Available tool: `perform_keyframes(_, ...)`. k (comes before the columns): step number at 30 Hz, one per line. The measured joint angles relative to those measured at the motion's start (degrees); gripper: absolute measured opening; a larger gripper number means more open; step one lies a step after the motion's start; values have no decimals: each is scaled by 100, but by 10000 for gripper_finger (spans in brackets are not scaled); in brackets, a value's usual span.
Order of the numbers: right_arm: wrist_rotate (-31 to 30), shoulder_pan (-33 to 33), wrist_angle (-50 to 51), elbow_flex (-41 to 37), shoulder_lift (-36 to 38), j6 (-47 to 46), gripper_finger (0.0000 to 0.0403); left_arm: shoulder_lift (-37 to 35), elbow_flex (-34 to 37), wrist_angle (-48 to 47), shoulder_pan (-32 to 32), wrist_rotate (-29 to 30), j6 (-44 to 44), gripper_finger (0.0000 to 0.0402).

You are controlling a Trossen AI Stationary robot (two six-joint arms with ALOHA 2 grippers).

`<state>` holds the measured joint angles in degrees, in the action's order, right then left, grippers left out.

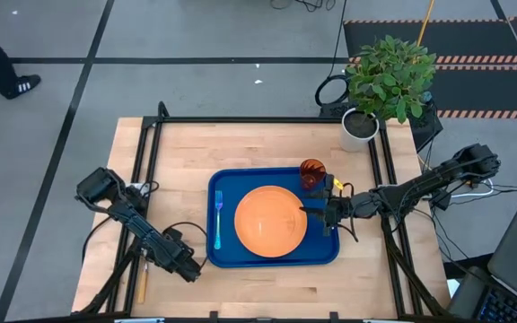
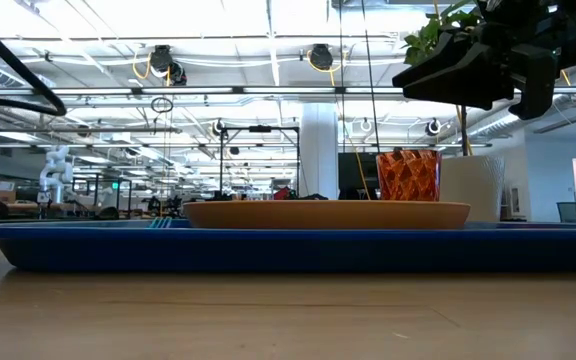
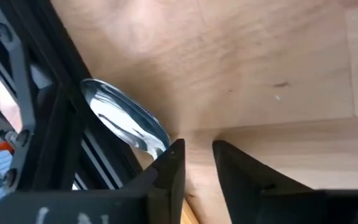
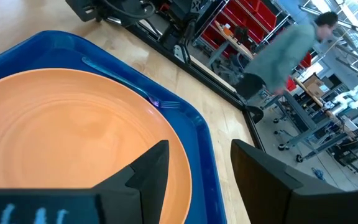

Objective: Pick and place plate/cup/fork/spoon on tray
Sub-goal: Put the orange fork to the right of the blue fork on the blue tray

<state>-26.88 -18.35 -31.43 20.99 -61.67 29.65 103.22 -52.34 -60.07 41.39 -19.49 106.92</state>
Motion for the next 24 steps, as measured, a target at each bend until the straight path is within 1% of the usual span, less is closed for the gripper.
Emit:
perform_keyframes(6,3,0,1,0,0,-2,169,0,7,-129,48,107,123,140)
perform_keyframes(10,8,0,1,0,0,-2,169,0,11,-328,129,319,159,158)
perform_keyframes(16,10,0,1,0,0,-2,169,-25,154,-414,211,492,228,174)
perform_keyframes(24,12,0,4,0,0,-2,169,-4,259,-720,402,636,316,175)
